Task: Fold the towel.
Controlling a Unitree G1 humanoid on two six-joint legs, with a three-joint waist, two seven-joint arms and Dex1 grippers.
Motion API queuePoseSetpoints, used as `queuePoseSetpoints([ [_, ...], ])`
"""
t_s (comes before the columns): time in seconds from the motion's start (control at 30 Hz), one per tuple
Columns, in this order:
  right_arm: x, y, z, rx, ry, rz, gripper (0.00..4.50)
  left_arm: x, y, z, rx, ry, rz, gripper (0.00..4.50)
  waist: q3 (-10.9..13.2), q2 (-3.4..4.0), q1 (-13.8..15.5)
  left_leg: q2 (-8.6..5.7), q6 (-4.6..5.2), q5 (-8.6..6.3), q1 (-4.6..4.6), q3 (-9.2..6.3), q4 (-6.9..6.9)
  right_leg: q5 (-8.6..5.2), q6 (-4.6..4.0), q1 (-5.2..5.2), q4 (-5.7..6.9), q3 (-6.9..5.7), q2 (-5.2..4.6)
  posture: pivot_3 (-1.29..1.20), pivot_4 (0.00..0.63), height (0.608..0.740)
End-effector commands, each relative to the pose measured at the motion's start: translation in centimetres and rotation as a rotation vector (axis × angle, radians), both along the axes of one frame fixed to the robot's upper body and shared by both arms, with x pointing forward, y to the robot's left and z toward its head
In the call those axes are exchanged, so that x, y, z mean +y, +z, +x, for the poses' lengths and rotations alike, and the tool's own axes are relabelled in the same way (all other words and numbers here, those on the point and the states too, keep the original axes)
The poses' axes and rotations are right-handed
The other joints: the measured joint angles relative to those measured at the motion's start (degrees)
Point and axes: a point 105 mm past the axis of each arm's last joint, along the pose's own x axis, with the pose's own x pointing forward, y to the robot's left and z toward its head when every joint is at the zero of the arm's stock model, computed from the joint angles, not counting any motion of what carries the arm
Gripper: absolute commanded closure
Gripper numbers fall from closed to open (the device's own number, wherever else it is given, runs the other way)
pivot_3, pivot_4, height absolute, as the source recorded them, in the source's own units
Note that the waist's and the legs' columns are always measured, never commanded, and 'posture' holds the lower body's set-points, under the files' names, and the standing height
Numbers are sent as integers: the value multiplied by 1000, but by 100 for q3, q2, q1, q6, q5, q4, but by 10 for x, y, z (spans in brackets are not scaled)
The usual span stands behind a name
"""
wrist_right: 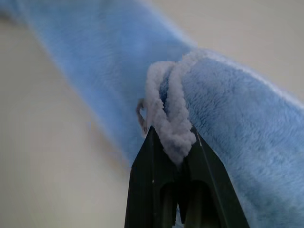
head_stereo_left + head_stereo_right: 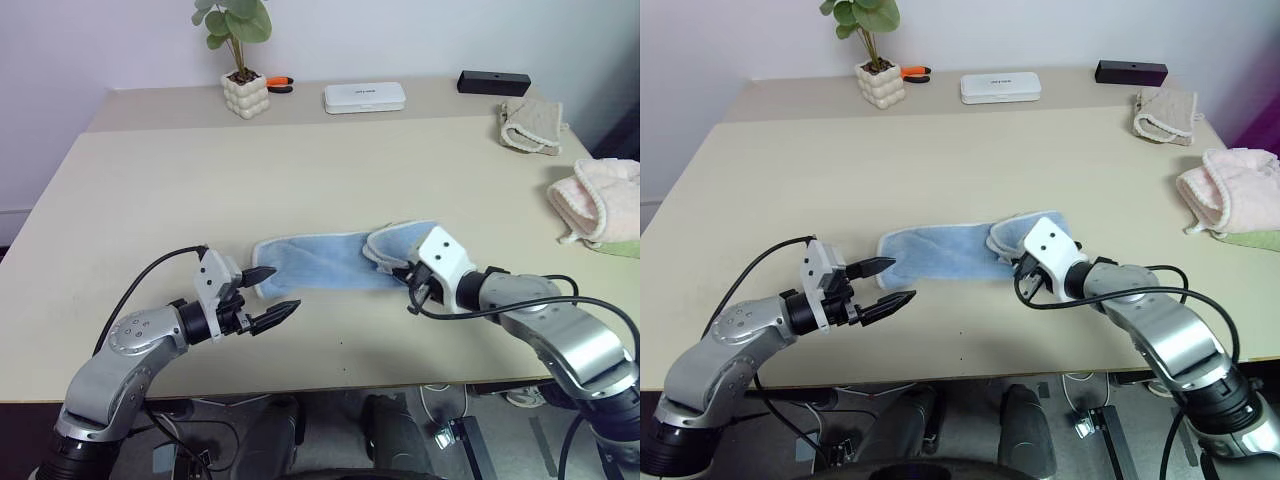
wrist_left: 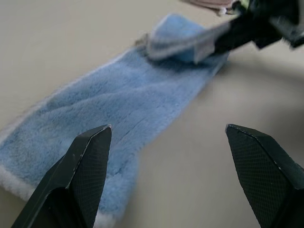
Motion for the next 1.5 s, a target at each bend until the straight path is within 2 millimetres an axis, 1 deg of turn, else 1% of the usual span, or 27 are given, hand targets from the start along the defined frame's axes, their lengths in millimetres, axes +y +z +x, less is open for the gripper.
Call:
queuePoseSetpoints([
  [0.03, 6, 9, 5, -67, 17, -3, 4476, -4, 6, -4, -27, -3, -6, 584, 0, -1, -1, 1, 0, 0, 0, 0, -1, 0, 0, -1, 0, 0, 1, 0, 150, 740],
  [0.1, 8, 11, 3, -57, 33, 16, 4476, -4, 6, -4, -26, 5, -6, 584, 0, 0, -1, 6, -1, 0, 0, -2, -1, 2, -3, -3, 1, 0, 8, 0, 150, 740],
  [0.17, 7, 16, 0, -54, 54, 34, 3927, -3, 6, -4, -23, 14, -7, 584, 0, 0, -1, 9, -1, -1, 0, -2, -1, 3, -4, -3, 1, 0, 11, 0, 150, 740],
  [0.2, 7, 19, -2, -59, 67, 44, 3573, -2, 5, -4, -21, 17, -7, 584, 0, 0, -1, 9, -2, -1, 1, -2, -1, 3, -4, -2, 1, 0, 11, 0, 150, 740],
  [0.23, 8, 27, -7, -68, 97, 80, 3181, -1, 5, -4, -16, 21, -6, 584, 0, 0, 1, 9, -2, -1, 0, -1, -1, 3, -4, -2, 1, 0, 11, 0, 150, 740],
  [0.33, 6, 51, -21, -83, 159, 195, 1663, 0, 3, -8, 2, 31, -12, 584, 1, -2, 7, 9, -4, -3, 0, -2, -2, 3, -3, -2, 0, 0, 11, 0, 150, 740],
  [0.4, -1, 60, -23, -84, 149, 258, 1663, -1, 2, -12, 20, 37, -28, 584, 3, -5, 5, 10, -6, -4, 0, -2, -2, 3, -2, -2, 0, 0, 12, 0, 150, 740],
  [0.43, -6, 65, -19, -91, 124, 298, 1663, -2, 1, -15, 33, 41, -36, 584, 3, -6, 4, 12, -6, -4, 0, -2, -1, 3, -3, -2, 0, 0, 13, 0, 150, 740],
  [0.47, -11, 69, -15, -98, 95, 335, 1931, -3, -1, -18, 46, 45, -41, 584, 4, -7, -3, 12, -6, -5, 1, -1, -1, 3, -3, -1, 0, 0, 14, 0, 150, 740],
  [0.53, -19, 70, -2, -109, 25, 386, 2681, -6, -7, -23, 74, 55, -46, 584, 4, -7, -15, 17, -7, -5, 5, 1, -1, 4, -7, -1, 0, 0, 16, 0, 150, 740],
  [0.6, -21, 64, 7, -108, -7, 377, 3658, -7, -10, -26, 94, 68, -54, 584, 4, -7, -7, 20, -7, -5, 7, 3, -1, 6, -11, -1, 1, 0, 19, 0, 150, 740],
  [0.63, -20, 58, 10, -104, -9, 360, 4232, -7, -11, -26, 103, 76, -61, 584, 4, -7, -3, 20, -7, -5, 7, 3, -2, 6, -12, -1, 1, 0, 19, 0, 150, 740],
  [0.67, -18, 50, 14, -95, -9, 342, 4441, -8, -12, -27, 114, 86, -75, 584, 4, -7, 4, 20, -7, -5, 7, 3, -2, 6, -12, -1, 1, 0, 19, 0, 150, 740],
  [0.77, -8, 15, 25, -46, -19, 310, 4441, -12, -13, -28, 152, 113, -125, 584, 3, -11, -6, 18, -7, -5, 6, 3, -1, 6, -12, -1, 0, 0, 19, 0, 150, 740],
  [0.83, -3, -18, 22, 12, -11, 252, 4441, -16, -16, -31, 176, 130, -137, 584, 3, -10, -7, 19, -8, -4, 6, 4, -1, 7, -12, -3, 1, 0, 19, 0, 150, 740],
  [0.87, -2, -30, 19, 24, -2, 220, 4441, -16, -17, -32, 190, 151, -145, 584, 3, -10, 1, 18, -8, -4, 7, 3, -2, 7, -12, -3, 2, 0, 19, 0, 150, 740],
  [0.9, -2, -37, 17, 25, 5, 197, 4441, -16, -19, -33, 208, 171, -157, 584, 3, -9, 3, 17, -9, -5, 6, 3, -3, 7, -12, -3, 2, 0, 19, 0, 150, 740],
  [0.97, -2, -41, 17, 14, 8, 185, 4441, -16, -20, -33, 234, 196, -173, 584, 0, -10, -4, 16, -12, -6, 8, 6, -3, 7, -11, -3, 2, 5, 17, 0, 150, 740],
  [1.03, -2, -24, 21, -11, 1, 254, 4441, -16, -20, -35, 284, 240, -231, 584, 0, -12, -6, 18, -13, -7, 10, 5, 1, 7, -13, 1, 2, 6, 21, 0, 150, 740],
  [1.07, -2, -11, 24, -40, 4, 286, 4221, -15, -21, -36, 335, 276, -287, 329, 0, -13, -8, 18, -13, -7, 10, 5, 2, 8, -14, 2, 2, 6, 20, 0, 150, 740],
  [1.1, -2, -2, 26, -59, 8, 305, 3911, -13, -22, -36, 371, 300, -325, 39, 0, -12, -6, 19, -13, -7, 10, 4, 2, 7, -14, 2, 2, 6, 21, 0, 150, 740],
  [1.13, -2, 7, 27, -89, 21, 302, 3638, -12, -21, -36, 408, 329, -382, 0, 1, -12, -4, 19, -13, -7, 10, 3, 3, 7, -13, 2, 4, 6, 20, 0, 150, 740],
  [1.2, -3, 22, 28, -133, 43, 300, 2652, -7, -23, -33, 491, 415, -496, 0, 2, -12, -3, 19, -13, -7, 10, 1, 3, 8, -13, 0, 4, 6, 21, 0, 150, 740],
  [1.27, -2, 31, 27, -151, 61, 308, 1607, -3, -25, -28, 549, 485, -563, 0, 1, -13, 0, 19, -13, -7, 10, 0, 2, 9, -11, 0, 5, 5, 21, 0, 150, 740],
  [1.37, 2, 45, 26, -182, 93, 327, 122, 6, -28, -12, 640, 621, -687, 0, 1, -14, 17, 18, -14, -6, 10, -4, 3, 9, -10, 1, 6, 4, 22, 0, 150, 740],
  [1.43, 7, 55, 23, -201, 123, 345, 122, 12, -34, 4, 711, 728, -771, 0, 1, -15, 30, 17, -15, -5, 10, -3, 7, 9, -11, 4, 5, 4, 21, 0, 150, 740],
  [1.5, 9, 59, 21, -214, 133, 356, 122, 14, -37, 14, 760, 781, -813, 0, 0, -17, 41, 16, -18, -4, 11, -3, 12, 10, -12, 8, 6, 4, 21, 0, 150, 740],
])
